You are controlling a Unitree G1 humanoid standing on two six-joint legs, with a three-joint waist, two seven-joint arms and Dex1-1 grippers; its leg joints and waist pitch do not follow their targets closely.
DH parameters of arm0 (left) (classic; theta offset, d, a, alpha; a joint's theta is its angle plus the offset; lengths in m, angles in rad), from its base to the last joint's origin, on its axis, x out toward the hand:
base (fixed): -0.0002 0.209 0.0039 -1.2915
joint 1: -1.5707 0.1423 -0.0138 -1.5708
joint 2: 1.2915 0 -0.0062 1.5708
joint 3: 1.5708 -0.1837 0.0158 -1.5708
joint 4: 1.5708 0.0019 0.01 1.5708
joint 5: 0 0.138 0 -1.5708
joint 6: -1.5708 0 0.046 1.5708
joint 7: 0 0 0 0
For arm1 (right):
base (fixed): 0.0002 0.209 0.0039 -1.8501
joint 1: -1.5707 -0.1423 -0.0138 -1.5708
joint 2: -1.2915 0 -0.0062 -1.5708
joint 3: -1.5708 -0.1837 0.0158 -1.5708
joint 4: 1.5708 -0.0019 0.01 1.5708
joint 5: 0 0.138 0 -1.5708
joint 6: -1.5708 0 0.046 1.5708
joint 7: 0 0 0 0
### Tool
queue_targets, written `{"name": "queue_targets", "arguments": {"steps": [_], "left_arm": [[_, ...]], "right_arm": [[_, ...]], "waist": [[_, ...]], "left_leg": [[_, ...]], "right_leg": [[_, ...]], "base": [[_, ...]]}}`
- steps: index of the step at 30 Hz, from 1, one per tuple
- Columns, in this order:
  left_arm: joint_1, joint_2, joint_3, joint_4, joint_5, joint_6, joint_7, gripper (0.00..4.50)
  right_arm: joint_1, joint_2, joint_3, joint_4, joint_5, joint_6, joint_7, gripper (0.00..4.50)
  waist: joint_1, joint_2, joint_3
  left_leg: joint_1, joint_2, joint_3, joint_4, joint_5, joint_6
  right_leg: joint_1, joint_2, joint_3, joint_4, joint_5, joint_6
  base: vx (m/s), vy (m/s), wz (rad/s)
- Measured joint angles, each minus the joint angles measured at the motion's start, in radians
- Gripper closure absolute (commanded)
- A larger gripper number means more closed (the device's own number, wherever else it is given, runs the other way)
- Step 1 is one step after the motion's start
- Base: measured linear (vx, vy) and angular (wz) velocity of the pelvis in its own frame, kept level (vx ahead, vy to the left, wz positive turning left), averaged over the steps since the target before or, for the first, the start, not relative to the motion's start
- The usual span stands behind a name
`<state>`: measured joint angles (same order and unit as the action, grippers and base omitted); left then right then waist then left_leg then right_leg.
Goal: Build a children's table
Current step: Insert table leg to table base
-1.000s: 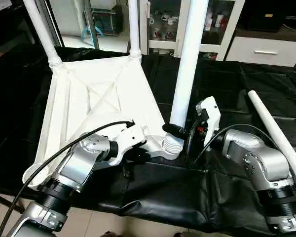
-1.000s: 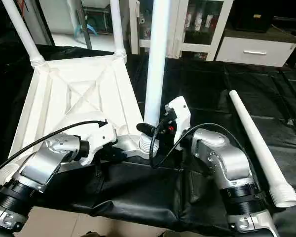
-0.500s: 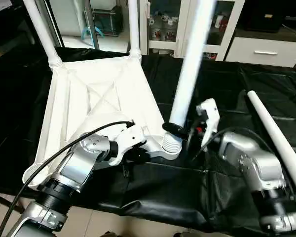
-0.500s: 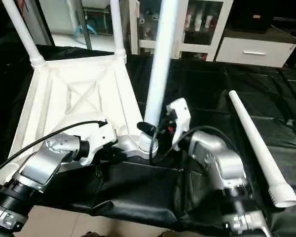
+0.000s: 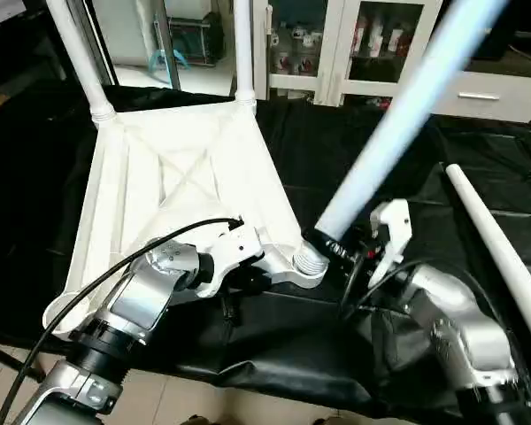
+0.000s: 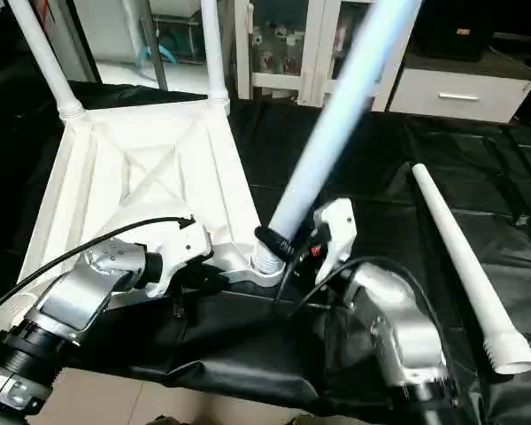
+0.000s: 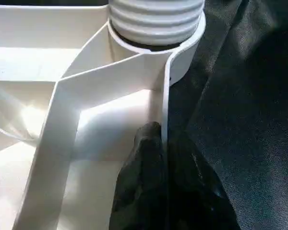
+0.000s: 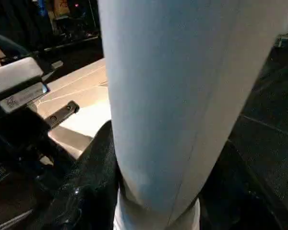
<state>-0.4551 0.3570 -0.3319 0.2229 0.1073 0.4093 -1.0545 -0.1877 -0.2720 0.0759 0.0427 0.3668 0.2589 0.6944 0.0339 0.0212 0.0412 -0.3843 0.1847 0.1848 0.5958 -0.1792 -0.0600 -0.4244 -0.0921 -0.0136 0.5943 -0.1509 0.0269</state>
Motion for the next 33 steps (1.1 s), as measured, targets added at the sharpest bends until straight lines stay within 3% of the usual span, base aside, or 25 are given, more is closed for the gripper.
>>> {"name": "queue_targets", "arguments": {"steps": [11,21,33], "left_arm": [[-0.002,-0.001,-0.002,0.012,-0.004,-0.001,-0.001,4.50],[-0.002,0.002,-0.005,0.013,-0.004,0.000,-0.002,4.50],[-0.001,0.013,-0.005,0.022,-0.003,0.006,0.001,4.50]], "right_arm": [[-0.025,-0.076,0.067,-0.026,-0.057,0.020,0.041,2.64],[-0.141,-0.131,0.099,0.013,-0.059,0.143,0.125,2.64],[-0.189,-0.109,0.118,0.087,-0.070,0.172,0.134,2.64]], "waist": [[-0.001,0.000,-0.003],[-0.002,-0.004,-0.005],[-0.009,-0.019,-0.014]], "left_leg": [[0.003,0.000,-0.001,0.000,0.000,0.000],[0.002,0.000,-0.001,0.000,0.000,0.000],[0.004,0.001,-0.001,0.000,0.000,0.000]], "right_leg": [[0.004,0.000,-0.001,-0.001,0.000,0.001],[0.005,0.000,-0.001,-0.001,-0.001,0.001],[0.006,0.001,-0.001,0.000,-0.003,0.004]], "base": [[0.000,0.000,0.00],[0.000,0.000,0.00],[0.000,0.000,0.00]]}}
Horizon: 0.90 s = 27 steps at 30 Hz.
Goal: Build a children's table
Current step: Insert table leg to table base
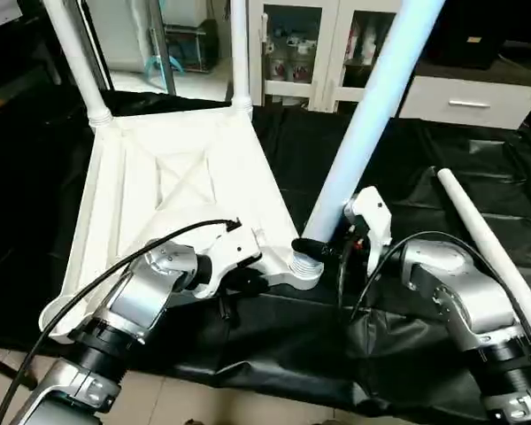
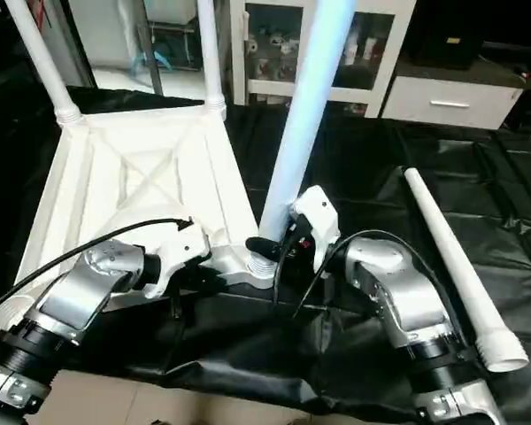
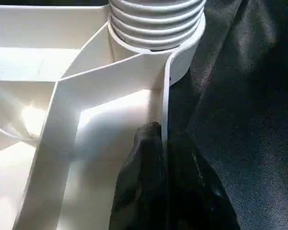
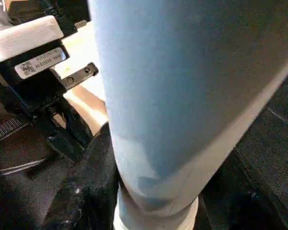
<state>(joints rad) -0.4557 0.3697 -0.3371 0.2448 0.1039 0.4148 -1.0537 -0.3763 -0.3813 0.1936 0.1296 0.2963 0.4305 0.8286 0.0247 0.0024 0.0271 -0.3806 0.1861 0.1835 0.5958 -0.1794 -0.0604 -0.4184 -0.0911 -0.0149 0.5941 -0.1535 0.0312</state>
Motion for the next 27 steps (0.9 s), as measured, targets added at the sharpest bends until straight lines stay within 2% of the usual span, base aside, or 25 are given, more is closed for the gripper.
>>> {"name": "queue_targets", "arguments": {"steps": [5,7,9,13,17,27], "left_arm": [[0.002,0.006,0.001,0.006,0.000,0.000,0.012,4.50],[0.003,0.007,0.006,0.008,-0.001,0.000,0.014,4.50],[0.004,0.009,0.006,0.008,-0.001,0.000,0.021,4.50],[0.005,0.012,0.006,0.008,-0.001,0.001,0.019,4.50],[0.005,0.010,0.004,0.008,-0.004,0.001,0.011,4.50],[0.006,0.011,0.003,0.008,-0.012,0.002,0.009,4.50]], "right_arm": [[-0.008,0.057,0.004,0.041,-0.027,-0.050,-0.047,2.64],[-0.013,0.075,0.004,0.057,-0.028,-0.060,-0.061,2.64],[-0.021,0.077,0.004,0.070,-0.028,-0.061,-0.058,2.64],[-0.049,0.059,0.008,0.068,-0.027,-0.001,-0.023,2.64],[-0.086,0.013,0.035,0.066,-0.029,0.062,0.035,2.64],[-0.095,0.008,0.042,0.070,-0.042,0.063,0.055,2.64]], "waist": [[-0.012,-0.005,-0.003],[-0.021,-0.006,-0.002],[-0.024,-0.006,-0.002],[-0.023,-0.006,-0.002],[-0.021,-0.004,-0.004],[-0.020,-0.002,-0.004]], "left_leg": [[0.009,0.000,0.000,0.000,0.000,0.000],[0.009,-0.001,-0.003,0.000,0.000,0.000],[0.009,-0.003,-0.006,0.000,0.000,0.000],[0.009,-0.005,-0.007,0.000,0.000,0.000],[0.009,-0.005,-0.008,0.000,0.000,0.000],[0.011,-0.006,-0.008,-0.005,0.000,0.000]], "right_leg": [[0.002,0.000,0.000,0.000,0.000,0.000],[0.002,0.000,-0.001,-0.002,0.000,0.000],[0.002,0.000,-0.001,-0.004,0.000,0.000],[0.002,0.000,0.000,-0.008,0.000,0.000],[0.005,-0.001,0.000,-0.009,0.000,-0.001],[0.005,-0.001,-0.001,-0.009,0.001,-0.001]], "base": [[0.000,0.000,0.00],[0.000,0.000,0.00],[0.000,0.000,0.00],[0.000,0.000,0.00],[0.000,0.000,0.00],[0.000,0.000,0.00]]}}
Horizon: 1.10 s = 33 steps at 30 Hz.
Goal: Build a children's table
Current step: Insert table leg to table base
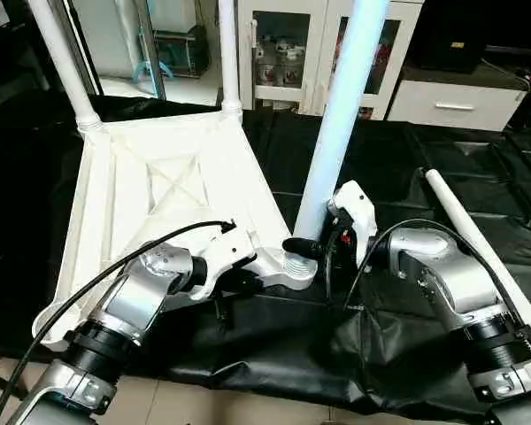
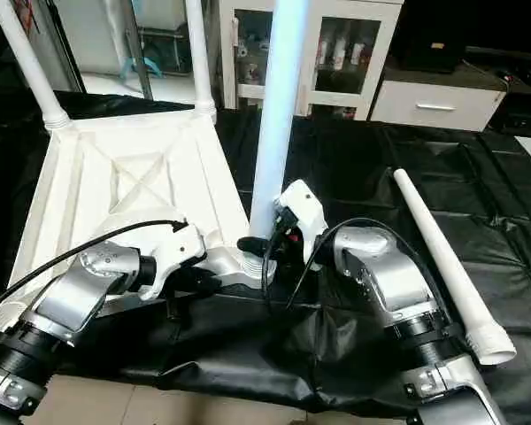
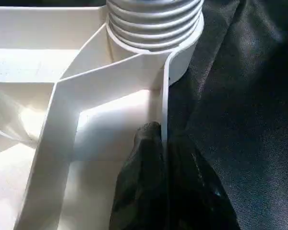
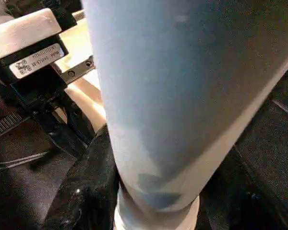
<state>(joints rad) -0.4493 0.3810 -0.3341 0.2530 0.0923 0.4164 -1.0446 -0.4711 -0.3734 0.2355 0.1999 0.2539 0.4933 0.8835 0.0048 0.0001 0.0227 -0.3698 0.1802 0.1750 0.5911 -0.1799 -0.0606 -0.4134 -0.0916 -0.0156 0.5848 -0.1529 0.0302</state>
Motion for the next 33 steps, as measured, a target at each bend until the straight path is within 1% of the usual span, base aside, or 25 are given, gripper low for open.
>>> {"name": "queue_targets", "arguments": {"steps": [7,10,13,15,16,17,18,19,20,21,22,23,24,25,26,27,28,29,30,31,32,33], "left_arm": [[0.003,0.004,0.000,0.000,0.000,0.000,0.007,4.50],[0.007,0.002,0.003,0.000,0.000,-0.001,0.023,4.50],[0.008,-0.009,0.007,0.007,0.002,0.002,0.060,4.50],[0.008,-0.037,0.018,0.007,0.015,0.034,0.109,4.50],[0.007,-0.056,0.023,0.007,0.022,0.055,0.138,4.50],[0.000,-0.087,0.029,0.008,0.031,0.087,0.182,4.50],[-0.007,-0.114,0.038,0.017,0.035,0.108,0.220,4.50],[-0.018,-0.141,0.045,0.030,0.039,0.125,0.254,4.50],[-0.031,-0.170,0.051,0.047,0.039,0.140,0.292,4.50],[-0.044,-0.195,0.060,0.066,0.040,0.154,0.322,4.50],[-0.063,-0.218,0.065,0.095,0.041,0.162,0.355,4.50],[-0.087,-0.246,0.065,0.133,0.041,0.167,0.391,4.50],[-0.104,-0.268,0.064,0.159,0.044,0.171,0.416,4.50],[-0.121,-0.283,0.069,0.177,0.045,0.170,0.445,4.50],[-0.136,-0.309,0.082,0.199,0.048,0.170,0.485,4.50],[-0.145,-0.333,0.097,0.218,0.044,0.170,0.516,4.50],[-0.164,-0.359,0.108,0.240,0.040,0.170,0.554,4.50],[-0.180,-0.392,0.123,0.263,0.040,0.168,0.602,4.50],[-0.191,-0.402,0.131,0.281,0.040,0.164,0.629,4.50],[-0.202,-0.408,0.136,0.296,0.040,0.163,0.646,4.50],[-0.211,-0.413,0.141,0.313,0.039,0.154,0.661,4.50],[-0.218,-0.415,0.143,0.323,0.037,0.150,0.668,4.50]], "right_arm": [[0.037,0.025,-0.001,-0.004,-0.014,-0.067,-0.036,2.64],[0.054,0.056,-0.016,-0.001,-0.020,-0.093,-0.083,2.64],[0.059,0.112,-0.035,0.019,-0.032,-0.120,-0.167,2.64],[0.045,0.151,-0.052,0.063,-0.040,-0.146,-0.238,2.64],[0.035,0.171,-0.056,0.087,-0.052,-0.159,-0.277,2.64],[0.015,0.201,-0.070,0.128,-0.059,-0.178,-0.335,2.64],[-0.006,0.222,-0.079,0.167,-0.064,-0.191,-0.385,2.64],[-0.025,0.239,-0.088,0.200,-0.070,-0.201,-0.429,2.64],[-0.048,0.254,-0.098,0.236,-0.072,-0.209,-0.473,2.64],[-0.064,0.266,-0.107,0.267,-0.074,-0.222,-0.507,2.64],[-0.083,0.279,-0.114,0.301,-0.082,-0.234,-0.544,2.64],[-0.098,0.291,-0.125,0.331,-0.092,-0.248,-0.588,2.64],[-0.104,0.296,-0.137,0.352,-0.095,-0.261,-0.614,2.64],[-0.125,0.304,-0.145,0.380,-0.097,-0.271,-0.641,2.64],[-0.158,0.317,-0.151,0.423,-0.105,-0.285,-0.684,2.65],[-0.183,0.329,-0.153,0.456,-0.112,-0.297,-0.722,2.65],[-0.203,0.337,-0.163,0.482,-0.120,-0.312,-0.758,2.65],[-0.222,0.343,-0.178,0.516,-0.131,-0.335,-0.797,2.65],[-0.245,0.355,-0.190,0.554,-0.131,-0.348,-0.826,2.65],[-0.261,0.364,-0.194,0.580,-0.133,-0.357,-0.850,2.65],[-0.280,0.373,-0.198,0.613,-0.135,-0.374,-0.871,2.65],[-0.288,0.375,-0.199,0.628,-0.137,-0.384,-0.880,2.65]], "waist": [[-0.002,-0.001,-0.001],[-0.005,-0.001,-0.001],[-0.015,-0.001,-0.001],[-0.026,0.000,0.000],[-0.031,0.002,0.000],[-0.038,0.006,0.002],[-0.050,0.011,0.005],[-0.059,0.014,0.008],[-0.066,0.019,0.014],[-0.069,0.020,0.017],[-0.064,0.021,0.024],[-0.053,0.017,0.029],[-0.036,-0.004,0.029],[-0.022,-0.035,0.027],[-0.009,-0.033,0.028],[0.005,-0.015,0.021],[0.014,0.009,0.012],[0.018,0.005,0.011],[0.017,-0.002,0.011],[0.016,-0.004,0.011],[0.015,-0.004,0.010],[0.014,-0.004,0.011]], "left_leg": [[0.001,0.000,0.000,-0.001,0.000,0.000],[0.001,0.000,-0.001,-0.003,0.000,0.000],[0.002,-0.003,-0.004,-0.003,0.000,0.000],[0.002,-0.005,-0.007,-0.003,0.000,0.000],[0.002,-0.005,-0.009,-0.003,0.000,0.000],[0.001,-0.005,-0.014,-0.003,0.000,0.000],[0.001,-0.005,-0.024,-0.002,0.000,0.000],[0.002,-0.005,-0.031,-0.004,0.000,0.001],[0.002,-0.003,-0.040,-0.007,-0.001,0.001],[0.004,-0.003,-0.044,-0.012,-0.001,0.001],[0.005,-0.003,-0.041,-0.019,-0.001,0.001],[0.013,0.000,-0.021,-0.035,0.000,0.001],[0.025,0.003,0.010,-0.042,0.000,0.001],[0.038,0.000,0.031,-0.030,0.000,-0.001],[0.029,0.001,0.016,0.016,-0.041,0.003],[0.025,-0.006,-0.019,0.036,-0.051,0.014],[0.023,-0.017,-0.045,0.028,-0.044,-0.012],[0.019,-0.015,-0.043,0.015,-0.037,-0.026],[0.019,-0.012,-0.035,0.011,-0.033,-0.027],[0.019,-0.007,-0.030,0.013,-0.032,-0.026],[0.019,-0.004,-0.027,0.009,-0.032,-0.026],[0.016,-0.004,-0.027,0.006,-0.032,-0.026]], "right_leg": [[0.000,0.000,0.000,-0.001,0.000,0.000],[0.000,0.000,-0.001,-0.006,0.000,0.001],[-0.002,-0.001,-0.002,-0.011,-0.001,0.001],[-0.002,-0.001,-0.004,-0.018,-0.001,0.002],[-0.001,-0.001,-0.008,-0.025,-0.001,0.002],[0.001,-0.004,-0.021,-0.033,-0.002,0.001],[0.006,-0.006,-0.032,-0.044,-0.003,0.001],[0.011,-0.005,-0.045,-0.054,-0.005,-0.002],[0.018,-0.006,-0.060,-0.065,-0.010,-0.010],[0.024,-0.009,-0.071,-0.070,-0.013,-0.014],[0.031,-0.011,-0.082,-0.063,-0.016,-0.019],[0.027,-0.018,-0.079,-0.019,-0.045,-0.039],[0.030,-0.024,-0.064,0.038,-0.073,-0.053],[0.021,-0.019,-0.035,0.058,-0.075,-0.019],[0.008,-0.017,-0.032,0.064,-0.073,-0.014],[0.005,-0.018,-0.044,0.061,-0.073,-0.014],[-0.001,-0.017,-0.060,0.057,-0.071,-0.015],[-0.005,-0.014,-0.057,0.048,-0.059,-0.024],[-0.005,-0.007,-0.048,0.039,-0.031,-0.032],[-0.005,-0.002,-0.044,0.035,-0.019,-0.037],[-0.003,0.000,-0.045,0.028,-0.016,-0.041],[-0.003,0.000,-0.046,0.025,-0.016,-0.041]], "base": [[0.000,0.000,0.00],[0.000,0.000,0.00],[0.000,0.000,0.00],[0.000,0.000,0.00],[0.000,0.000,0.00],[-0.047,0.045,-0.21],[-0.047,0.045,-0.21],[-0.048,0.049,-0.20],[-0.052,0.036,-0.09],[-0.052,0.036,-0.09],[-0.086,0.002,0.06],[-0.074,-0.061,0.19],[-0.074,-0.061,0.19],[0.045,-0.149,0.20],[0.084,-0.107,-0.20],[0.084,-0.107,-0.20],[0.100,0.022,-0.37],[0.070,0.006,0.00],[0.070,0.006,0.00],[-0.006,-0.042,0.18],[0.000,0.000,0.00],[0.000,0.000,0.00]]}}
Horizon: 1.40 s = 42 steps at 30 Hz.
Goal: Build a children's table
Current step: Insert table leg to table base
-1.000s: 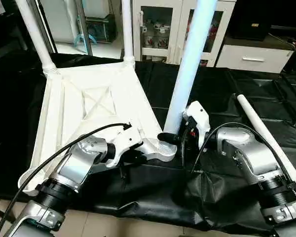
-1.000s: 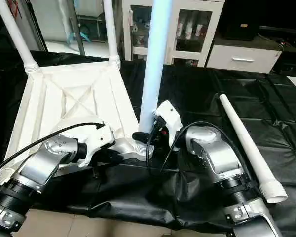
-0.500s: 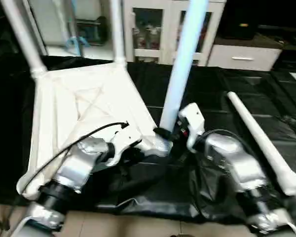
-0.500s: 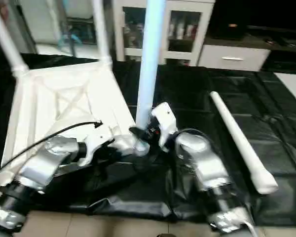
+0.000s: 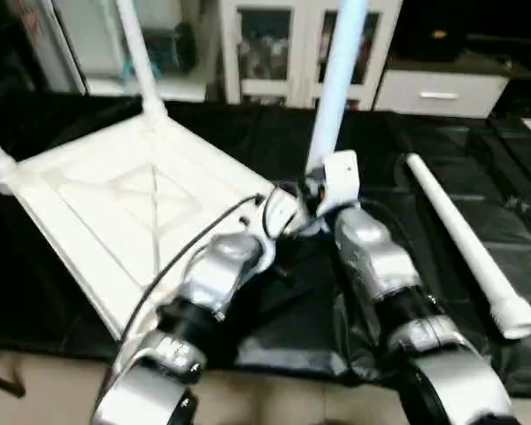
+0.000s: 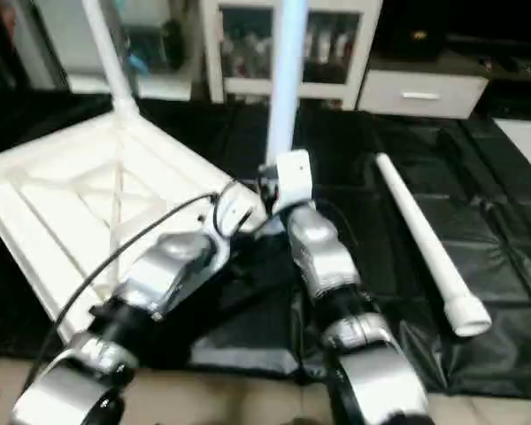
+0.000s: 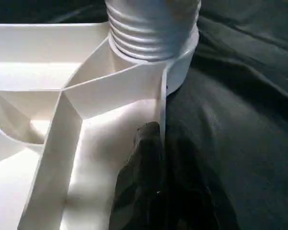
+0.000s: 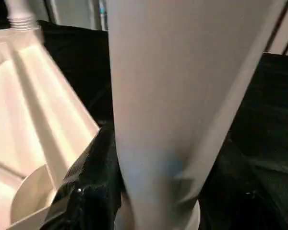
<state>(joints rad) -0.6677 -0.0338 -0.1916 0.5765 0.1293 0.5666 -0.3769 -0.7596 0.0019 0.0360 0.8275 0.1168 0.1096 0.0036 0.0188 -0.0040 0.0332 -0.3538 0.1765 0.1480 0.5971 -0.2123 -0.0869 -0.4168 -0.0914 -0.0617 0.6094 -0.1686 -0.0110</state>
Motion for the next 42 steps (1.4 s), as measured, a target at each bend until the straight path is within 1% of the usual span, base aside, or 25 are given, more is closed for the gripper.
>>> {"name": "queue_targets", "arguments": {"steps": [1,5,12,14,15,17,19,20,21,23,25,26,28,29,31,32,33,34,36,37,38,39,40,42], "left_arm": [[-0.004,0.000,0.000,0.007,-0.003,-0.003,0.004,4.50],[-0.011,0.007,0.000,0.016,-0.008,-0.009,0.007,4.50],[-0.015,0.014,0.000,0.031,-0.011,-0.032,0.008,4.50],[-0.015,0.017,-0.001,0.032,-0.017,-0.034,0.008,4.50],[-0.015,0.018,-0.001,0.032,-0.018,-0.034,0.008,4.50],[-0.015,0.027,-0.004,0.030,-0.019,-0.041,-0.007,4.50],[-0.014,0.040,-0.004,0.028,-0.019,-0.051,-0.018,4.50],[-0.013,0.054,-0.004,0.019,-0.019,-0.058,-0.035,4.50],[-0.011,0.064,-0.004,0.013,-0.020,-0.062,-0.048,4.50],[-0.005,0.079,-0.006,-0.002,-0.024,-0.069,-0.073,4.50],[0.009,0.101,-0.016,-0.032,-0.026,-0.070,-0.108,4.50],[0.020,0.115,-0.024,-0.054,-0.029,-0.072,-0.131,4.50],[0.036,0.144,-0.038,-0.086,-0.038,-0.080,-0.177,4.50],[0.046,0.160,-0.044,-0.104,-0.041,-0.084,-0.205,4.50],[0.069,0.183,-0.052,-0.142,-0.052,-0.086,-0.255,4.50],[0.076,0.197,-0.057,-0.156,-0.058,-0.086,-0.280,4.50],[0.081,0.204,-0.058,-0.164,-0.059,-0.086,-0.293,4.50],[0.083,0.218,-0.063,-0.171,-0.059,-0.085,-0.305,4.50],[0.114,0.263,-0.087,-0.226,-0.077,-0.086,-0.376,4.50],[0.127,0.287,-0.094,-0.245,-0.090,-0.087,-0.413,4.50],[0.143,0.331,-0.108,-0.281,-0.100,-0.090,-0.475,4.50],[0.155,0.364,-0.121,-0.307,-0.114,-0.094,-0.530,4.50],[0.163,0.385,-0.126,-0.318,-0.123,-0.095,-0.571,4.50],[0.177,0.425,-0.145,-0.352,-0.137,-0.095,-0.639,4.50]], "right_arm": [[-0.005,0.002,-0.001,0.011,-0.002,-0.008,-0.004,2.65],[-0.025,0.009,-0.007,0.055,-0.007,-0.042,-0.010,2.65],[-0.055,0.020,-0.019,0.136,-0.014,-0.109,-0.015,2.65],[-0.057,0.020,-0.020,0.149,-0.014,-0.125,-0.012,2.65],[-0.057,0.020,-0.024,0.151,-0.013,-0.132,-0.002,2.30],[-0.047,0.018,-0.041,0.142,-0.001,-0.156,0.049,1.95],[-0.019,0.015,-0.047,0.129,0.009,-0.157,0.092,1.92],[0.009,0.014,-0.047,0.113,0.019,-0.152,0.129,1.68],[0.025,0.012,-0.047,0.095,0.028,-0.151,0.149,1.68],[0.037,-0.004,-0.043,0.052,0.040,-0.128,0.197,1.50],[0.065,-0.026,-0.030,-0.025,0.053,-0.098,0.254,1.37],[0.087,-0.045,-0.025,-0.076,0.061,-0.080,0.292,1.17],[0.125,-0.082,-0.014,-0.158,0.073,-0.041,0.352,1.12],[0.149,-0.109,-0.006,-0.203,0.079,-0.014,0.391,1.12],[0.184,-0.144,0.007,-0.272,0.089,0.026,0.452,0.75],[0.204,-0.163,0.015,-0.315,0.100,0.049,0.485,0.72],[0.211,-0.169,0.015,-0.329,0.108,0.059,0.500,0.72],[0.222,-0.182,0.021,-0.356,0.116,0.078,0.521,0.61],[0.272,-0.256,0.058,-0.458,0.141,0.120,0.614,0.37],[0.292,-0.288,0.061,-0.482,0.151,0.134,0.646,0.29],[0.325,-0.335,0.071,-0.529,0.167,0.161,0.701,0.24],[0.351,-0.374,0.082,-0.565,0.177,0.175,0.747,0.16],[0.368,-0.397,0.083,-0.579,0.185,0.186,0.772,0.07],[0.400,-0.443,0.097,-0.630,0.199,0.220,0.842,0.07]], "waist": [[0.000,0.000,0.000],[0.000,0.000,0.000],[-0.005,-0.001,0.000],[-0.008,-0.001,0.000],[-0.009,-0.001,0.000],[-0.012,-0.001,0.000],[-0.014,-0.001,0.001],[-0.014,0.000,0.002],[-0.014,0.002,0.004],[-0.012,0.006,0.006],[-0.008,0.007,0.007],[-0.004,0.009,0.009],[0.006,0.011,0.010],[0.014,0.011,0.011],[0.018,0.012,0.012],[0.020,0.013,0.012],[0.022,0.013,0.012],[0.024,0.012,0.012],[0.034,0.012,0.013],[0.039,0.011,0.013],[0.045,0.011,0.013],[0.048,0.011,0.013],[0.049,0.011,0.013],[0.049,0.011,0.014]], "left_leg": [[-0.002,0.000,0.000,-0.001,0.000,0.000],[-0.003,0.001,0.000,-0.001,0.000,0.000],[-0.004,0.001,0.000,-0.002,0.000,0.000],[-0.004,0.001,0.000,-0.005,0.000,0.000],[-0.005,0.001,0.000,-0.007,0.000,0.000],[-0.006,0.001,0.000,-0.007,0.000,0.000],[-0.008,0.002,0.000,-0.007,0.000,0.000],[-0.012,0.003,0.000,-0.007,0.000,0.000],[-0.014,0.004,0.001,-0.007,0.001,0.001],[-0.014,0.006,0.004,-0.007,0.002,0.003],[-0.015,0.009,0.007,-0.007,0.004,0.006],[-0.015,0.011,0.010,-0.007,0.006,0.010],[-0.015,0.014,0.016,-0.007,0.007,0.011],[-0.014,0.015,0.019,-0.007,0.007,0.011],[-0.014,0.015,0.022,-0.007,0.007,0.011],[-0.014,0.015,0.022,-0.007,0.007,0.011],[-0.013,0.016,0.023,-0.007,0.007,0.011],[-0.014,0.016,0.023,-0.006,0.007,0.012],[-0.014,0.017,0.024,-0.007,0.008,0.012],[-0.014,0.017,0.024,-0.007,0.008,0.012],[-0.014,0.017,0.024,-0.007,0.008,0.012],[-0.014,0.017,0.025,-0.006,0.008,0.013],[-0.013,0.017,0.025,-0.006,0.007,0.013],[-0.014,0.017,0.026,-0.005,0.007,0.013]], "right_leg": [[0.000,0.000,-0.001,-0.001,0.000,0.000],[0.001,0.000,-0.001,-0.002,-0.002,0.004],[0.000,0.000,-0.002,-0.004,-0.004,0.006],[0.000,0.000,-0.003,-0.007,-0.004,0.006],[0.001,0.000,-0.003,-0.009,-0.003,0.006],[0.001,0.000,-0.003,-0.010,-0.003,0.006],[0.000,0.000,-0.004,-0.013,0.002,0.007],[-0.003,0.000,-0.005,-0.015,0.005,0.007],[-0.005,0.000,-0.006,-0.015,0.009,0.003],[-0.005,0.000,-0.006,-0.015,0.009,0.002],[-0.005,0.000,-0.007,-0.016,0.008,0.002],[-0.005,0.001,-0.007,-0.017,0.007,0.002],[-0.006,0.000,-0.007,-0.018,0.007,0.002],[-0.006,0.000,-0.006,-0.018,0.006,0.002],[-0.008,0.000,-0.006,-0.018,0.006,0.002],[-0.009,0.000,-0.006,-0.017,0.006,0.002],[-0.009,0.000,-0.006,-0.017,0.006,0.002],[-0.010,0.000,-0.006,-0.016,0.006,0.002],[-0.010,-0.001,-0.005,-0.017,0.005,0.002],[-0.009,-0.001,-0.005,-0.017,0.005,0.002],[-0.009,-0.001,-0.005,-0.017,0.005,0.002],[-0.009,-0.001,-0.005,-0.017,0.005,0.003],[-0.008,-0.001,-0.004,-0.017,0.005,0.003],[-0.009,-0.002,-0.003,-0.016,0.005,0.002]], "base": [[0.000,0.000,0.00],[0.000,0.000,0.00],[0.000,0.000,0.00],[0.000,0.000,0.00],[0.000,0.000,0.00],[0.000,0.000,0.00],[0.000,0.000,0.00],[0.000,0.000,0.00],[0.000,0.000,0.00],[0.000,0.000,0.00],[0.000,0.000,0.00],[0.000,0.000,0.00],[0.000,0.000,0.00],[0.000,0.000,0.00],[0.000,0.000,0.00],[0.000,0.000,0.00],[0.000,0.000,0.00],[0.000,0.000,0.00],[0.000,0.000,0.00],[0.000,0.000,0.00],[0.000,0.000,0.00],[0.000,0.000,0.00],[0.000,0.000,0.00],[0.000,0.000,0.00]]}}
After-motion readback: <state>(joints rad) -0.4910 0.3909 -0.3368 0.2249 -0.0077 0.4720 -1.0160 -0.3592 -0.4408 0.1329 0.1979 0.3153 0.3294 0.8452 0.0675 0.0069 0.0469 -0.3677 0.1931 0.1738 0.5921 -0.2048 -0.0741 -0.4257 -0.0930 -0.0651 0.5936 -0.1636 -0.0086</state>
